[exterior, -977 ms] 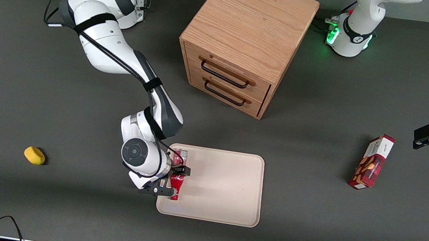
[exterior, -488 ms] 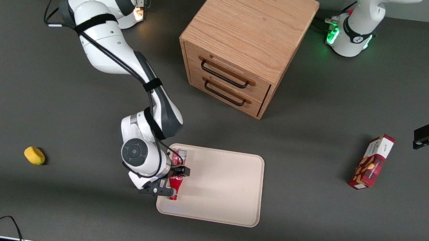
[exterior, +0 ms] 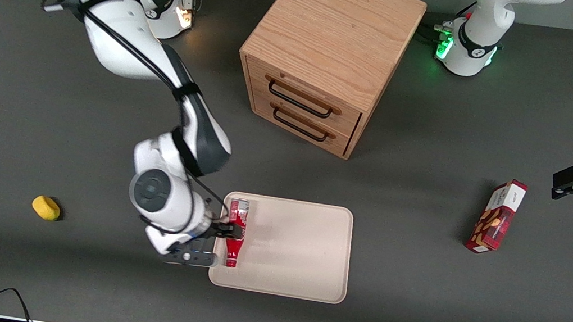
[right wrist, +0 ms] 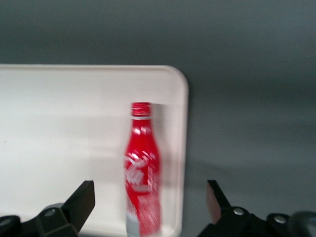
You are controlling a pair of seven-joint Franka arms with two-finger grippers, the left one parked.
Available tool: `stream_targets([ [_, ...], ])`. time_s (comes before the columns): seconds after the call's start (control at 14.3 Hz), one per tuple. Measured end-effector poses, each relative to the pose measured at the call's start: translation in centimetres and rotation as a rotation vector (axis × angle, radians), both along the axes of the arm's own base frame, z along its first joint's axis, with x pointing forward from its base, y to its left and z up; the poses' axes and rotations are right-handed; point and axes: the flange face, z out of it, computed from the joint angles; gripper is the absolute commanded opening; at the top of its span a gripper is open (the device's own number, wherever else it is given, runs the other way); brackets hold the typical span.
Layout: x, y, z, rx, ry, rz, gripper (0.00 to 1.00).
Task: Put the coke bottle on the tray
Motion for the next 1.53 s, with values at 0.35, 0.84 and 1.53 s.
stream_targets([
  [0.35,-3.1,-8.7,15.3,-0.109,-0.043,-0.026,1.0],
  [0.84,-15.0,-21.5,18.7,-0.075,-0.056,-0.103,1.0],
  [1.53,-18.2,-23.4,20.0,-0.088,-0.012,-0.119,1.0],
])
